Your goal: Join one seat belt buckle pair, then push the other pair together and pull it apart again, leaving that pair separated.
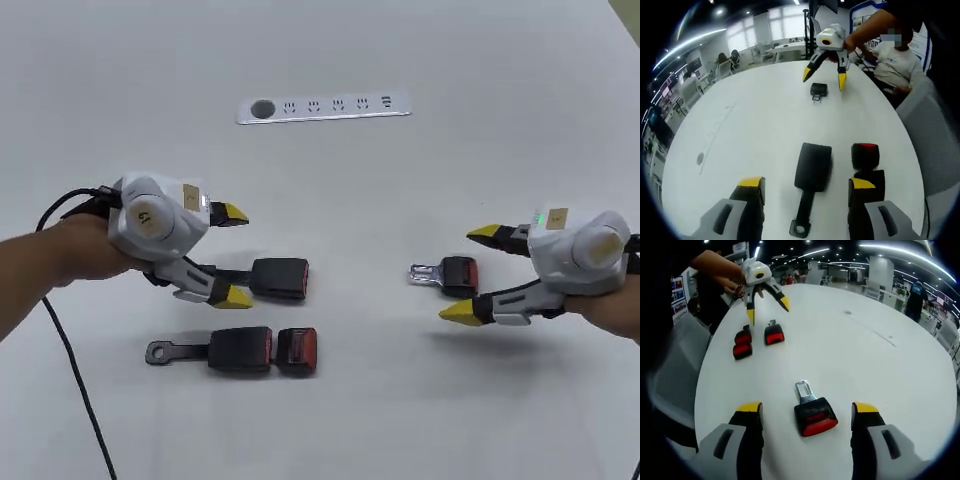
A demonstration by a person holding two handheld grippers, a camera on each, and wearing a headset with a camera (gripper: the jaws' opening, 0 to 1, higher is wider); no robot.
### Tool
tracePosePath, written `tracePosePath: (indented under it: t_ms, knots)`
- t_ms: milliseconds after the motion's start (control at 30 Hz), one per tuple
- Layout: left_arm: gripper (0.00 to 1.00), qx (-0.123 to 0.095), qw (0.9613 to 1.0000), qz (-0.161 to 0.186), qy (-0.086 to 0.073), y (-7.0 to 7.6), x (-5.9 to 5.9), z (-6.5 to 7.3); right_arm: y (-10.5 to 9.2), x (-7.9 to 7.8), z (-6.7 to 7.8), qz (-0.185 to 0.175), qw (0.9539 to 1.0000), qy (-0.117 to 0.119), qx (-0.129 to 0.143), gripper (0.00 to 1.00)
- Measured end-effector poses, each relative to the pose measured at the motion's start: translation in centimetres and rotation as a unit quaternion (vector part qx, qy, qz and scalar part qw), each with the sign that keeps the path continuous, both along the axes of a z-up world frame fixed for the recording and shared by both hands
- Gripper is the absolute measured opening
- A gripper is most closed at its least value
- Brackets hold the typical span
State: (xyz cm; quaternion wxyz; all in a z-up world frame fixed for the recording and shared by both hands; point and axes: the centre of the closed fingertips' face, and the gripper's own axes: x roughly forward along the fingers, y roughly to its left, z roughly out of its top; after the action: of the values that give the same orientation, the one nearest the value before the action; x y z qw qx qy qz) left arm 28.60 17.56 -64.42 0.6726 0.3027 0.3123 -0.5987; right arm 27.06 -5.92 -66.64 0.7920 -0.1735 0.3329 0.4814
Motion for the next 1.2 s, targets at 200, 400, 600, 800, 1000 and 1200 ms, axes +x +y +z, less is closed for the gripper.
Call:
tracePosePath:
  t_ms: [200, 400, 600, 800, 1000, 1200]
  knots:
    - [0.60, 0.010, 0.9997, -0.015, 0.017, -0.7, -0.5, -2.2, -0.5, 0.3, -1.3, 0.012, 0.9997, 0.017, -0.016, 0.67]
    - [0.56, 0.003, 0.9995, -0.018, 0.025, -1.3, -0.1, -3.6, -0.7, 0.0, -2.1, 0.032, 0.9987, 0.035, -0.020, 0.63]
    - [0.47, 0.014, 0.9989, -0.034, 0.027, -1.1, -0.3, -4.2, -1.1, -0.1, -2.4, 0.047, 0.9975, 0.048, -0.025, 0.57]
    - [0.45, 0.005, 0.9991, -0.032, 0.027, -1.1, -0.3, -4.5, -0.9, 0.2, -2.9, 0.059, 0.9968, 0.043, -0.031, 0.48]
    - [0.35, -0.001, 0.9995, -0.021, 0.023, -1.4, -0.1, -4.4, -0.7, 0.4, -2.8, 0.081, 0.9950, 0.034, -0.047, 0.35]
    - [0.35, 0.003, 0.9996, -0.016, 0.022, -1.3, 0.0, -4.4, -0.7, 0.4, -2.9, 0.102, 0.9920, 0.036, -0.066, 0.35]
